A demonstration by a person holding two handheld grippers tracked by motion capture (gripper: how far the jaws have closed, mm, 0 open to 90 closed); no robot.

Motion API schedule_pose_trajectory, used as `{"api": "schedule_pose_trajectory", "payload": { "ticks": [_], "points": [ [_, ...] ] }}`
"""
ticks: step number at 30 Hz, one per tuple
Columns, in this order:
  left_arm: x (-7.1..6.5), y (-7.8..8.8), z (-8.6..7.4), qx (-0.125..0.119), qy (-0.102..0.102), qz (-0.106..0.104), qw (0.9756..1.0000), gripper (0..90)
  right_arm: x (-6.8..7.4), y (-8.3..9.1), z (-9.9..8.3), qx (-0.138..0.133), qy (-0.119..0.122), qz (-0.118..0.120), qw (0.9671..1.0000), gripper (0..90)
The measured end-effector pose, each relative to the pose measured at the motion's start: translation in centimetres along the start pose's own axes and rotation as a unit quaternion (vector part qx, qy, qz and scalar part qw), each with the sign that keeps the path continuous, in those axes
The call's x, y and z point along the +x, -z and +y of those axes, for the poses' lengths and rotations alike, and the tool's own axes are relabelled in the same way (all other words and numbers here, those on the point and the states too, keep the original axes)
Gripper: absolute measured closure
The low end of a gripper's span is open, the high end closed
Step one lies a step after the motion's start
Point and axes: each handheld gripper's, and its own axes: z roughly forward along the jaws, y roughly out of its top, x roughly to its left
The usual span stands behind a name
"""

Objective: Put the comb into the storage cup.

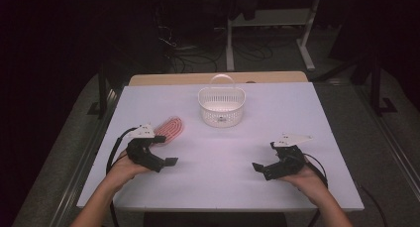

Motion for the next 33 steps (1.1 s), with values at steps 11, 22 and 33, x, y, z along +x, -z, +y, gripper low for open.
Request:
{"api": "schedule_pose_trajectory", "payload": {
  "ticks": [11,22,33],
  "points": [
    [0.3,0.1,1.1,-0.001,-0.003,0.004,1.0,0.2,-0.1,0.0,0.0,-0.003,-0.003,0.001,1.0,0.0],
    [1.1,0.7,2.5,-0.014,-0.005,0.017,0.9997,0.3,-0.1,0.1,0.1,-0.005,-0.002,0.0,1.0,0.0],
    [1.8,0.9,3.9,-0.019,-0.01,0.025,0.9994,0.3,-0.1,0.1,0.1,-0.006,-0.001,0.0,1.0,0.0]
  ]
}}
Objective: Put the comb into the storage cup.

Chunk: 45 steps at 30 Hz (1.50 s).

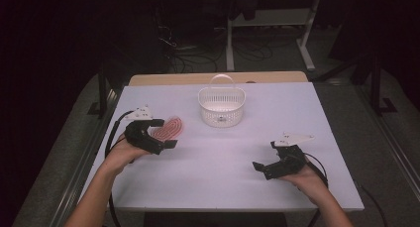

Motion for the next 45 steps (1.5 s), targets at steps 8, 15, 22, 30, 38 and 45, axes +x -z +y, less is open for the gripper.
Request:
{"api": "schedule_pose_trajectory", "payload": {
  "ticks": [8,15,22,30,38,45],
  "points": [
    [0.5,-0.2,0.9,-0.001,-0.008,-0.001,1.0,0.3,0.0,0.0,0.0,0.0,0.001,0.0,1.0,0.0],
    [1.0,-0.3,1.5,-0.003,-0.013,0.001,0.9999,0.3,0.0,0.0,0.0,0.0,-0.001,-0.001,1.0,0.0],
    [1.9,-0.6,1.3,0.003,-0.014,0.015,0.9998,0.3,0.0,0.0,0.0,0.0,0.002,0.0,1.0,0.0],
    [2.9,-0.1,1.0,0.009,-0.018,0.027,0.9994,0.3,0.0,0.0,0.0,0.0,0.001,0.0,1.0,0.0],
    [3.8,0.7,0.5,0.016,-0.017,0.042,0.9988,0.3,0.0,0.0,0.0,0.0,0.002,0.001,1.0,0.0],
    [4.4,1.5,0.1,0.018,-0.012,0.054,0.9983,0.3,0.0,-0.1,0.0,0.0,0.002,0.003,1.0,0.0]
  ]
}}
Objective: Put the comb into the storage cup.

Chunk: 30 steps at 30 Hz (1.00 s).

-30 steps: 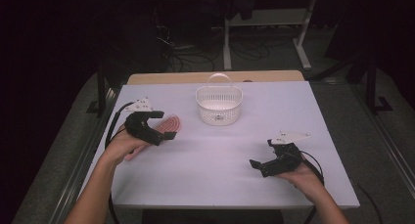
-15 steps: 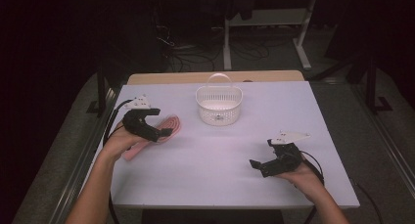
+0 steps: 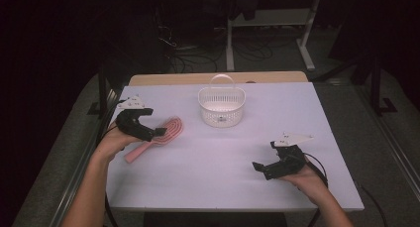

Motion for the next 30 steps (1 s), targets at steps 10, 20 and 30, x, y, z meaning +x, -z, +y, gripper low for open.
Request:
{"api": "schedule_pose_trajectory", "payload": {
  "ticks": [10,20,30],
  "points": [
    [0.8,1.1,-0.6,0.001,0.008,0.016,0.9998,0.3,0.0,0.1,0.0,0.0,-0.001,-0.002,1.0,0.0],
    [1.4,2.1,-0.9,0.004,0.012,0.033,0.9994,0.3,0.0,0.1,0.0,0.0,-0.003,-0.003,1.0,0.0],
    [2.4,3.3,-1.5,0.01,0.021,0.055,0.9982,0.3,0.0,0.1,0.0,0.0,-0.003,-0.003,1.0,0.0]
  ]
}}
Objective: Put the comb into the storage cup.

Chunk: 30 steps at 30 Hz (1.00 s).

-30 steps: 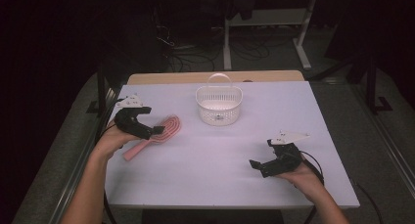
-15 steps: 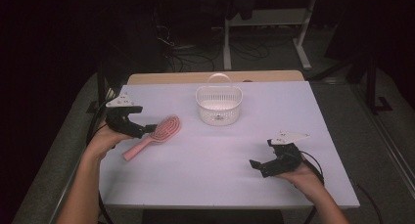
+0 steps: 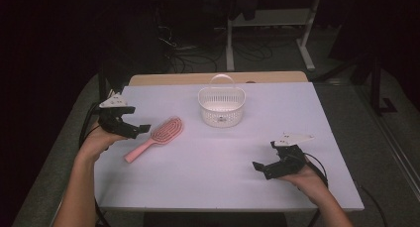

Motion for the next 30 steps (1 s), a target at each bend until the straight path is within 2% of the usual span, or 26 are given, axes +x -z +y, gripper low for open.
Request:
{"api": "schedule_pose_trajectory", "payload": {
  "ticks": [5,30],
  "points": [
    [0.16,0.17,-0.07,0.003,0.004,0.003,1.0,0.3,-0.03,-0.01,0.0,0.0,0.0,0.0,1.0,0.0],
    [0.18,-0.72,-0.2,0.062,0.007,0.0,0.9981,0.3,0.01,0.03,-0.01,0.0,0.0,-0.001,1.0,0.0]
  ]
}}
